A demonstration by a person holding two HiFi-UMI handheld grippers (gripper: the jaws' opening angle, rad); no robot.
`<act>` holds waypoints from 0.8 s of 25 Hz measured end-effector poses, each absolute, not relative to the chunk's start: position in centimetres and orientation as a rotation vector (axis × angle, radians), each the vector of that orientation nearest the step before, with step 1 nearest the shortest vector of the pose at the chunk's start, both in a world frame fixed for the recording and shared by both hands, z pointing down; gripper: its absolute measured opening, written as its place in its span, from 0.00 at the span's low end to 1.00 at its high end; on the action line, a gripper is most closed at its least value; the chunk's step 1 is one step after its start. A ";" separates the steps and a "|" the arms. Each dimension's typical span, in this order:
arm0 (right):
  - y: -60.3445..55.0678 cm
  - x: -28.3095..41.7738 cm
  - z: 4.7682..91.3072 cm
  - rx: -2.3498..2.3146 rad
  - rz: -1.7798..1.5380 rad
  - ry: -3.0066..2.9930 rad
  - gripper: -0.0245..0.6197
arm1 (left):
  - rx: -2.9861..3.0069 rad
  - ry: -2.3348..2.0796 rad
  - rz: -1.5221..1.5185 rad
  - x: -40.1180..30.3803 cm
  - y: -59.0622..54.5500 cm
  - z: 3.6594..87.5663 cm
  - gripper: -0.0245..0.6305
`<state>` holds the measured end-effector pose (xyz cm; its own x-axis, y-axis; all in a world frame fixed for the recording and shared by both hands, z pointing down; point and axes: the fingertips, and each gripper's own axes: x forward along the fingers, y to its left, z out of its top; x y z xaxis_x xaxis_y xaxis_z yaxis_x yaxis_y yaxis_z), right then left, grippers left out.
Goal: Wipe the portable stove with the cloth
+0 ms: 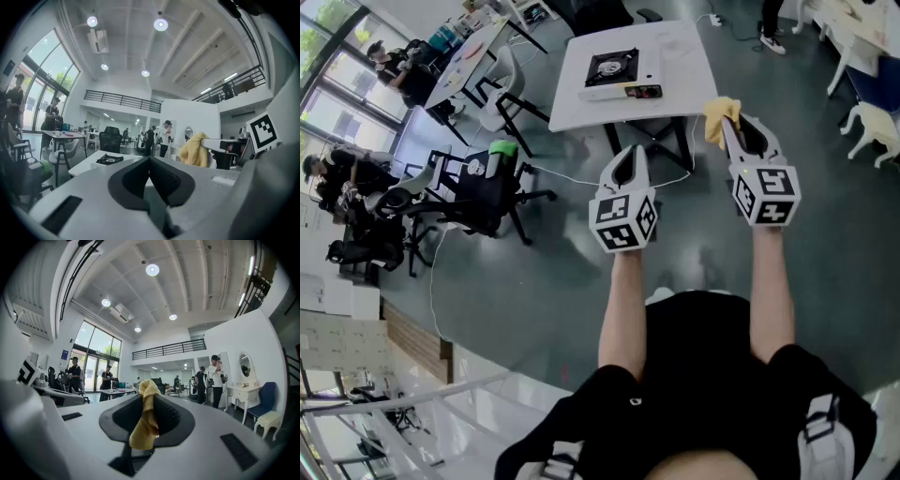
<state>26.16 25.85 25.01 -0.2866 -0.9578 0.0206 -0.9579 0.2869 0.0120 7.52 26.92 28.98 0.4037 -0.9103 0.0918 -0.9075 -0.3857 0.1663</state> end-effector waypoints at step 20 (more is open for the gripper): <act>23.4 23.1 28.2 1.659 0.093 -2.569 0.14 | 2.279 -1.769 -0.010 4.9 26.0 32.1 0.03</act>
